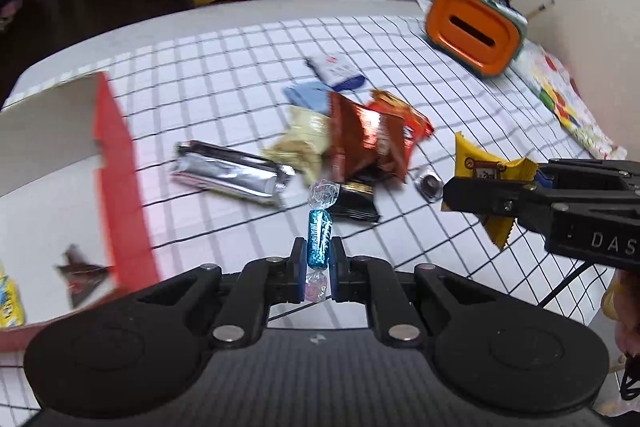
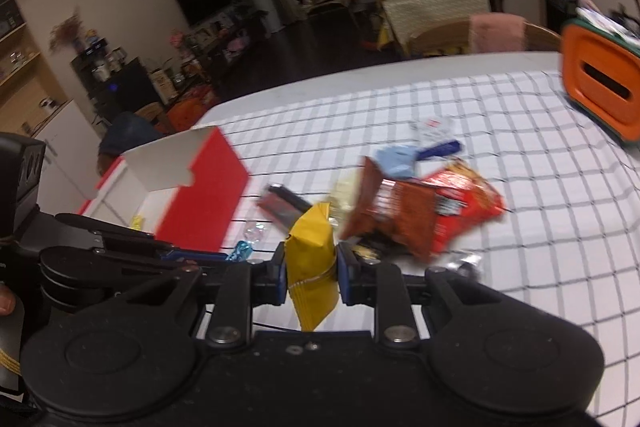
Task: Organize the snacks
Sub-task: 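Carry both candies over the red box and open both grippers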
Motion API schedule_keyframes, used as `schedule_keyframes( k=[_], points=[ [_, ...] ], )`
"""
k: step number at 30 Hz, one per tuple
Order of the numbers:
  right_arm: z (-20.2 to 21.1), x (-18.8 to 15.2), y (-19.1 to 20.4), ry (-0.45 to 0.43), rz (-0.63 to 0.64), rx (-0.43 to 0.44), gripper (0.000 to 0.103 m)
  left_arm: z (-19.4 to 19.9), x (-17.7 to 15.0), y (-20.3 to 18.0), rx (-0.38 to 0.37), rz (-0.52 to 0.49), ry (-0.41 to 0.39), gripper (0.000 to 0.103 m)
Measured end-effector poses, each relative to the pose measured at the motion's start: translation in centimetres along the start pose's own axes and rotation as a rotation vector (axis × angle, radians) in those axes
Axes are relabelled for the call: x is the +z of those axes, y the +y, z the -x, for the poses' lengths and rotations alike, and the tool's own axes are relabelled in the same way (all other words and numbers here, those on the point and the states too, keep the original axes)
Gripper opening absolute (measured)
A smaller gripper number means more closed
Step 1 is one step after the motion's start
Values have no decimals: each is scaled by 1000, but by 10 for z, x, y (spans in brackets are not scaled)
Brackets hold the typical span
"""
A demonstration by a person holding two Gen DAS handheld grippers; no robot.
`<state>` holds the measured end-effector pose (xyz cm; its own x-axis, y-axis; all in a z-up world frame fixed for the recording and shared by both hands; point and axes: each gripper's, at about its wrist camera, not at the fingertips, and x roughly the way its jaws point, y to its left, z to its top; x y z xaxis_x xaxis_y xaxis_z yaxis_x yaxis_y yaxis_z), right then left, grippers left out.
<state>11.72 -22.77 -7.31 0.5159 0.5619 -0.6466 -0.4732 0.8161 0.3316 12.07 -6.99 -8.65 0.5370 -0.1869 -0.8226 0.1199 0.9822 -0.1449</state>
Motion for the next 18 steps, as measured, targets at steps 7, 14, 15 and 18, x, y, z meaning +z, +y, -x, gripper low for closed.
schedule_keyframes(
  k=[7, 14, 15, 18],
  points=[
    [-21, 17, 62, 0, 82, 33, 21, 38, -8, 48, 46, 50, -56, 11],
    [-46, 32, 115, -4, 154, 69, 21, 68, -14, 96, 91, 102, -97, 11],
    [-50, 34, 122, -4, 162, 72, 21, 71, -15, 102, 97, 108, -101, 11],
    [-62, 37, 140, 1, 183, 81, 21, 78, -17, 121, 115, 124, -109, 11]
  ],
)
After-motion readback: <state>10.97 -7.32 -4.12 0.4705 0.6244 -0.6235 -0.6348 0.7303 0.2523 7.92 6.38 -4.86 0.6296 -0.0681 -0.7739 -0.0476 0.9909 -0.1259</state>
